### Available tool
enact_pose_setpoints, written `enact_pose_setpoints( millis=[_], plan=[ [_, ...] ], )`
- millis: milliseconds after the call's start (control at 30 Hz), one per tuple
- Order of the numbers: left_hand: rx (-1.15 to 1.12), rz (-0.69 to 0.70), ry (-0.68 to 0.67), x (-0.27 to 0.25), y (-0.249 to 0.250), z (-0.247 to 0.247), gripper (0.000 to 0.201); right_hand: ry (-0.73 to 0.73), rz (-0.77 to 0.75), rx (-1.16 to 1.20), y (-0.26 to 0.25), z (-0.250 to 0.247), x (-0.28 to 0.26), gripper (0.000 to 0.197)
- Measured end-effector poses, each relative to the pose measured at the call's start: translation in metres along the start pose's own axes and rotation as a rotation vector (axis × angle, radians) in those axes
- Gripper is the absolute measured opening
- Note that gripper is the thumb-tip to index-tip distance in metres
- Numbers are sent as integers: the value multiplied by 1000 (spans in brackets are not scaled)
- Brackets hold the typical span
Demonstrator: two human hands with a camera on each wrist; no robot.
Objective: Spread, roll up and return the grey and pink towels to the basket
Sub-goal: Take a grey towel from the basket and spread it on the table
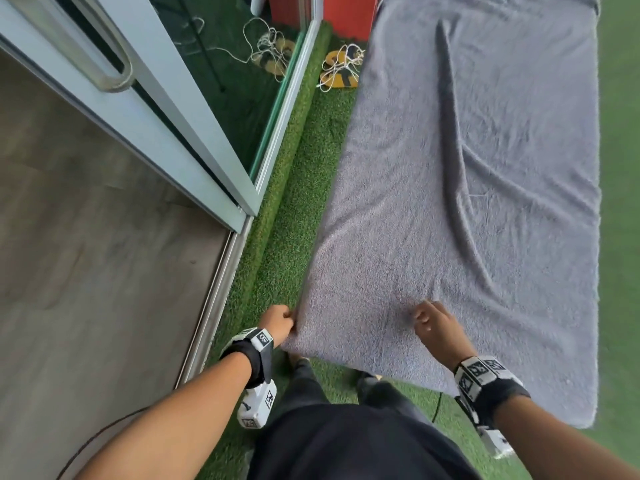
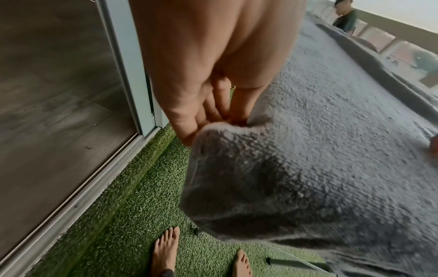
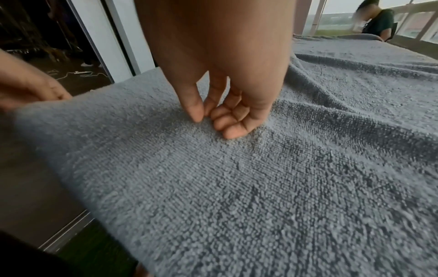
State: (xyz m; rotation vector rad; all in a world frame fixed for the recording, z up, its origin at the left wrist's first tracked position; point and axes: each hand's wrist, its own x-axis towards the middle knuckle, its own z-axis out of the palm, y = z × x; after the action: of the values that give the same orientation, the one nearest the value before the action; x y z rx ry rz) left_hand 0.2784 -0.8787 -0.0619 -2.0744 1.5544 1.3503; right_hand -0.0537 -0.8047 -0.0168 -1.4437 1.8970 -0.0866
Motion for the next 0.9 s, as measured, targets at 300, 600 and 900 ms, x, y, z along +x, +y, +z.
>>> enact_pose_setpoints(
  millis=[300,600,900],
  plan=[
    [-100,13,363,-31,-3,4,15,81,18,93,15,2,-7,11],
    [319,495,235,-66,34,49,31,298,371,31,148,-22,-95,29],
    [496,387,265,-83,63,60,26,286,237,62,209,-35,-124,15]
  ],
)
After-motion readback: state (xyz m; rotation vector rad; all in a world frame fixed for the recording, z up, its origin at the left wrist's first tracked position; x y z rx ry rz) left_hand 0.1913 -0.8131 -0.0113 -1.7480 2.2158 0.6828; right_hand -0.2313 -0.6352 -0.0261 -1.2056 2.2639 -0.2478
